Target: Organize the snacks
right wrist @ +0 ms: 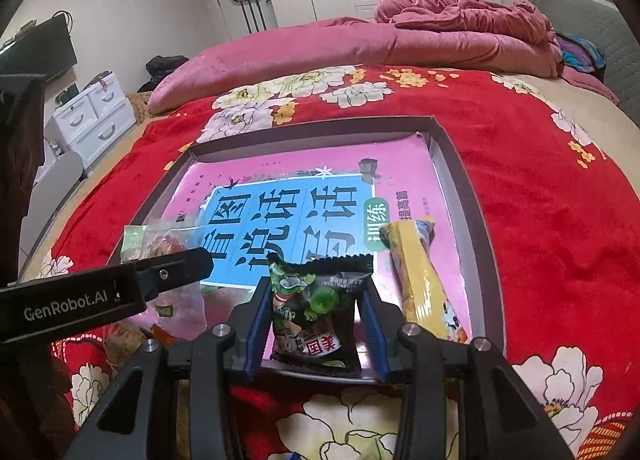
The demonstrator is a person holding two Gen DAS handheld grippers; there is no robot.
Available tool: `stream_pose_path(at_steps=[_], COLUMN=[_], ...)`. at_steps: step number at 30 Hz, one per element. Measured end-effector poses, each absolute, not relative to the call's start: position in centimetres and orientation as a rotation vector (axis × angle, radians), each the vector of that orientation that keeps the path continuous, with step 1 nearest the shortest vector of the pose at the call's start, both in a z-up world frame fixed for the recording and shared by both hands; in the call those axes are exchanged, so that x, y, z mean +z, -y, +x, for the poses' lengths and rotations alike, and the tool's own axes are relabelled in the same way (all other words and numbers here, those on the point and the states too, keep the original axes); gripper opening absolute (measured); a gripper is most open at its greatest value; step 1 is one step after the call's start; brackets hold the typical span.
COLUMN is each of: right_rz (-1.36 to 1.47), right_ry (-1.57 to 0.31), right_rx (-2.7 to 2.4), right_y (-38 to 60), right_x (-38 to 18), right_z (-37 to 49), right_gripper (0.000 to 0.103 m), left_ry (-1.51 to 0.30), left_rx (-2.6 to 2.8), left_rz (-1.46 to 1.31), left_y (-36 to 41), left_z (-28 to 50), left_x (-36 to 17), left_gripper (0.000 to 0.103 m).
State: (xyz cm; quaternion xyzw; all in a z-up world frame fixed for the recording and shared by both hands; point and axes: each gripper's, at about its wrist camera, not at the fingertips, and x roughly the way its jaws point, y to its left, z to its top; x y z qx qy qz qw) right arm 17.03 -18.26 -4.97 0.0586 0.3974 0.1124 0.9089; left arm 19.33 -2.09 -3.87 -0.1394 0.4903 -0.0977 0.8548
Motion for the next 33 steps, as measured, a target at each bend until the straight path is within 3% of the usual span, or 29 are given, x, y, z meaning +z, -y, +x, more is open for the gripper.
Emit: stream_pose_path(at_steps=[33], right_rz=[0.157], right_ry=[-0.812], right_rx=[0.218], right_y=[19.15], right_x=[-5.00], right_z=[16.37], right_gripper=[0.043], left_ry=[-1.035], left_rx=[-0.205], left_rz=[-0.294], left_y=[1.95], left_z=[19.35], left_x=[-4.42], left_gripper=[0.037])
